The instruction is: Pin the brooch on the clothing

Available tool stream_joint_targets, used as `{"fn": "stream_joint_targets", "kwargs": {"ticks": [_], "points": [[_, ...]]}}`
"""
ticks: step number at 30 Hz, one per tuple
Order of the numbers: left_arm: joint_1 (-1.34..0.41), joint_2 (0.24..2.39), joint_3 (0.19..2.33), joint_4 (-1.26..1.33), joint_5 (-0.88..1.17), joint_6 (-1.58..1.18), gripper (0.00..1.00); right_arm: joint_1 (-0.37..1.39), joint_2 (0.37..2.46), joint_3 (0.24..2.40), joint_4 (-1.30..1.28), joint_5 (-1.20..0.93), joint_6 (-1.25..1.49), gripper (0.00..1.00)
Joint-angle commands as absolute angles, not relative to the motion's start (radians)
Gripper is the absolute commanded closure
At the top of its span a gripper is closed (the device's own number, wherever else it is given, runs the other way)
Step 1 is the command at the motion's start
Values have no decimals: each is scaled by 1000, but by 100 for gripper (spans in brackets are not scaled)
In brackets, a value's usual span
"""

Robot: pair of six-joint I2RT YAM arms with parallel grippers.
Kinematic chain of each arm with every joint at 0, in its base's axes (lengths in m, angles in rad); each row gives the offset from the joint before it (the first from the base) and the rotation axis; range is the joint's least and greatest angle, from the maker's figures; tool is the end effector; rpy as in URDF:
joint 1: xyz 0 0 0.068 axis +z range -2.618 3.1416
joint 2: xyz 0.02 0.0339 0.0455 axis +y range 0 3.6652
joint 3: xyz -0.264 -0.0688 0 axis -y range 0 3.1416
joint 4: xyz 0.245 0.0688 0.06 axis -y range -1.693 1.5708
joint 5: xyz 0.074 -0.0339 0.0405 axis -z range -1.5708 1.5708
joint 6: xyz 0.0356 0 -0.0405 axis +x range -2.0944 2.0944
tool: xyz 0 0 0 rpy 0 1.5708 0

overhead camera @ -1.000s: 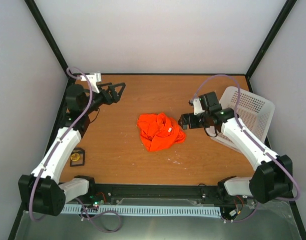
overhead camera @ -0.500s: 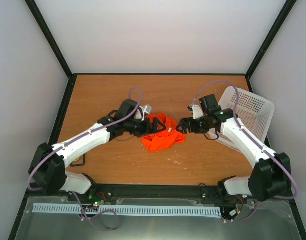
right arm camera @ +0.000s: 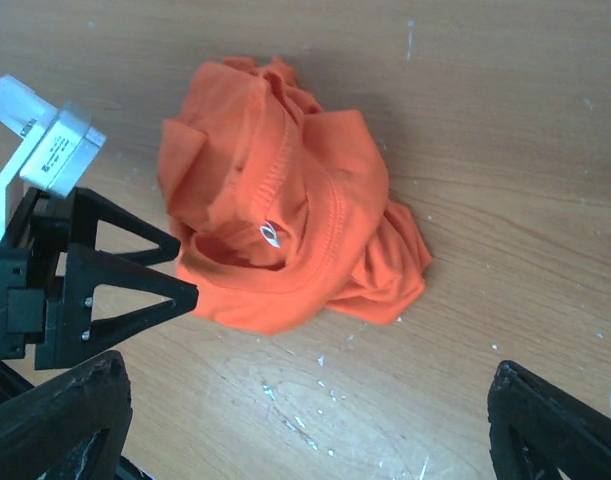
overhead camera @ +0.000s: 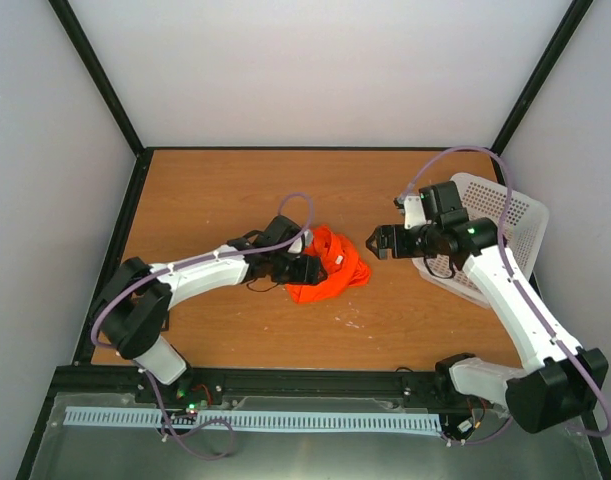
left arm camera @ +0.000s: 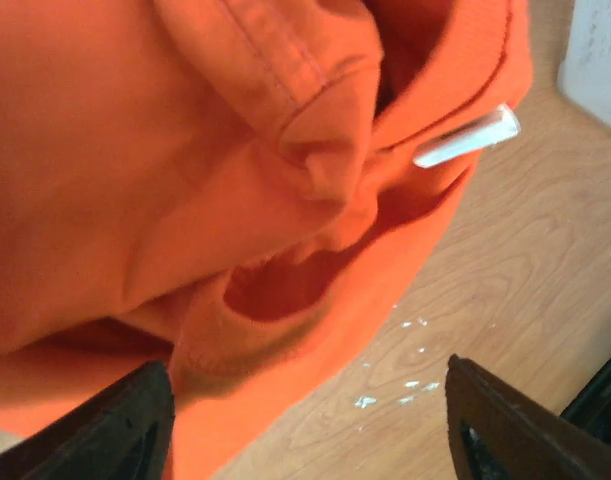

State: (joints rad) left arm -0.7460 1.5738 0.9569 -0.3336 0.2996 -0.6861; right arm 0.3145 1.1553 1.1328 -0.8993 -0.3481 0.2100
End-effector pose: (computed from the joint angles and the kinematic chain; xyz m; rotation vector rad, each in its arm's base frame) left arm 0.2265 -0.2236 0.1968 0.2137 2.7239 -0.8849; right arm 0.2099 0.0810 0.3239 -0.2813 2.5164 0.6497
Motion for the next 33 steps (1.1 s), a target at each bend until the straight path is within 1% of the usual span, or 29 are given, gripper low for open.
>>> {"fn": "stream_joint_targets", "kwargs": {"ticks": [1,3,6,7,8,10,11,12,13,17,19,21,22,24,28,31,33], "points": [[-750,1651,1001,-305,390,-567,35,310,1209,1205,-936,-322,206,6],[-750,1632,972,-263,430,-553,44,309,1231,1225,-929,-335,206,6],[-744,1605,965,-305,393,-528,55,309,1264,1233,-908,-355,210,5],[-743,1599,962,-318,385,-520,60,309,1272,1231,-892,-365,213,4],[-740,1591,956,-324,375,-518,68,310,1279,1225,-876,-376,214,4],[-738,1577,952,-358,334,-521,88,309,1289,1204,-837,-421,205,4],[-732,1567,956,-389,302,-531,96,309,1299,1195,-822,-443,193,5],[-727,1551,960,-422,275,-542,99,309,1310,1194,-812,-460,178,6],[-723,1524,959,-444,243,-551,99,311,1324,1194,-803,-476,164,7],[-706,1393,970,-592,124,-614,99,318,1389,1199,-745,-536,127,13],[-687,1330,959,-607,120,-630,99,324,1436,1215,-728,-547,135,15],[-659,1298,909,-515,235,-592,62,327,1480,1221,-705,-560,156,15],[-646,1302,895,-463,301,-572,53,327,1493,1220,-690,-563,170,15],[-643,1359,904,-410,389,-534,44,327,1521,1228,-683,-564,190,15],[-644,1511,954,-401,472,-438,41,324,1538,1261,-732,-497,244,15],[-655,1593,985,-371,536,-407,41,325,1524,1283,-755,-478,279,15],[-667,1641,1006,-359,530,-403,40,325,1507,1292,-764,-480,280,15]]}}
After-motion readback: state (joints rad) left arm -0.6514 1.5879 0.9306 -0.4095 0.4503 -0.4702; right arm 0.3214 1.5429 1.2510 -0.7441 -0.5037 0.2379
